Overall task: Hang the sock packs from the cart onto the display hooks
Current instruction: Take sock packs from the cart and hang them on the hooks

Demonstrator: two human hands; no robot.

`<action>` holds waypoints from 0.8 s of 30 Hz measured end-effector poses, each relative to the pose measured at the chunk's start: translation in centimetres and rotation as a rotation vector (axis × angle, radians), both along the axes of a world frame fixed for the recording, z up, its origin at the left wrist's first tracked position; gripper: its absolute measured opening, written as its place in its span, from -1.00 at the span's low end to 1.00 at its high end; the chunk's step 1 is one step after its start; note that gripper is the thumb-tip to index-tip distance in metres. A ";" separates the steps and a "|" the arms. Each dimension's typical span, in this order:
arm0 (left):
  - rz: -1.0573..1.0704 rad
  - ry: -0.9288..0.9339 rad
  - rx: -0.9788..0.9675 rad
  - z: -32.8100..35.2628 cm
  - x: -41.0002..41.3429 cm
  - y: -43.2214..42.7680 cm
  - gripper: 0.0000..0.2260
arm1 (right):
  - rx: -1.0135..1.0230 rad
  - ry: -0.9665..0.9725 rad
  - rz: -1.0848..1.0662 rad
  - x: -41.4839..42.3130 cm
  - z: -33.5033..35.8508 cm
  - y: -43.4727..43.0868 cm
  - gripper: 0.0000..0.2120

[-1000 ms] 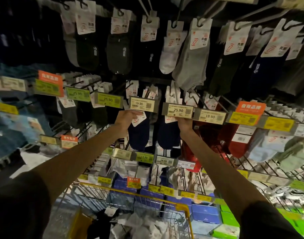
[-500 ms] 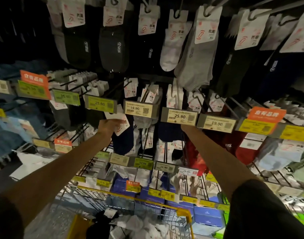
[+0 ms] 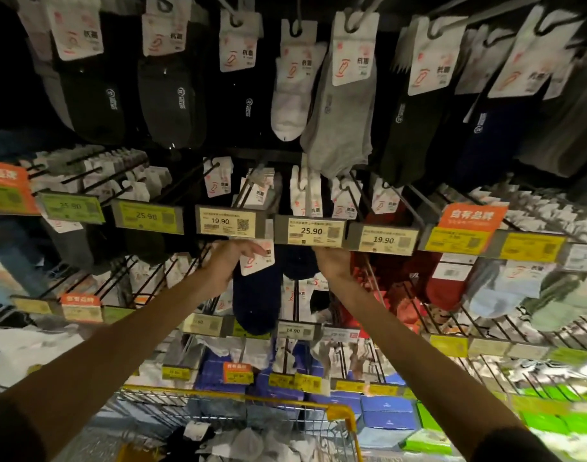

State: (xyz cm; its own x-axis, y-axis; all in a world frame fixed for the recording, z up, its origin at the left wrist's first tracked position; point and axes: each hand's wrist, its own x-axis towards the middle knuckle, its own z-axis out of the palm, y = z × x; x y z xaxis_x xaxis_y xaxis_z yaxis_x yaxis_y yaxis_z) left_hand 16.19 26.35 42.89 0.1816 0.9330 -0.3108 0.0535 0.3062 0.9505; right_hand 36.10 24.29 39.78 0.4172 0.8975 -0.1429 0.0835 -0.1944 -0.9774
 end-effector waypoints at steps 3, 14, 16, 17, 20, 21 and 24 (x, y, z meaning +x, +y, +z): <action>-0.173 -0.006 0.005 -0.2 1.3 -0.9 -0.75 | 0.141 0.075 0.052 -0.6 0.0 -3.9 -0.72; -0.587 0.136 0.335 -0.7 3.1 -5.3 -0.66 | 0.342 0.026 0.231 -0.6 0.9 -10.1 -0.77; -0.549 0.108 0.360 -0.4 3.2 -5.7 -0.63 | 0.389 0.015 0.220 -0.6 1.7 -10.3 -0.77; -0.521 0.082 0.364 -0.3 3.1 -6.0 -0.64 | 0.402 0.016 0.212 -0.6 2.1 -10.3 -0.76; -0.417 -0.027 0.375 0.2 2.8 -6.6 -0.68 | 0.441 0.025 0.197 -0.8 3.3 -9.6 -0.76; -0.393 -0.057 0.381 0.4 2.7 -6.9 -0.70 | 0.429 0.023 0.197 -0.9 3.8 -9.4 -0.76; -0.332 -0.124 0.357 0.6 2.1 -6.9 -0.71 | 0.388 0.035 0.175 -1.4 4.5 -8.7 -0.77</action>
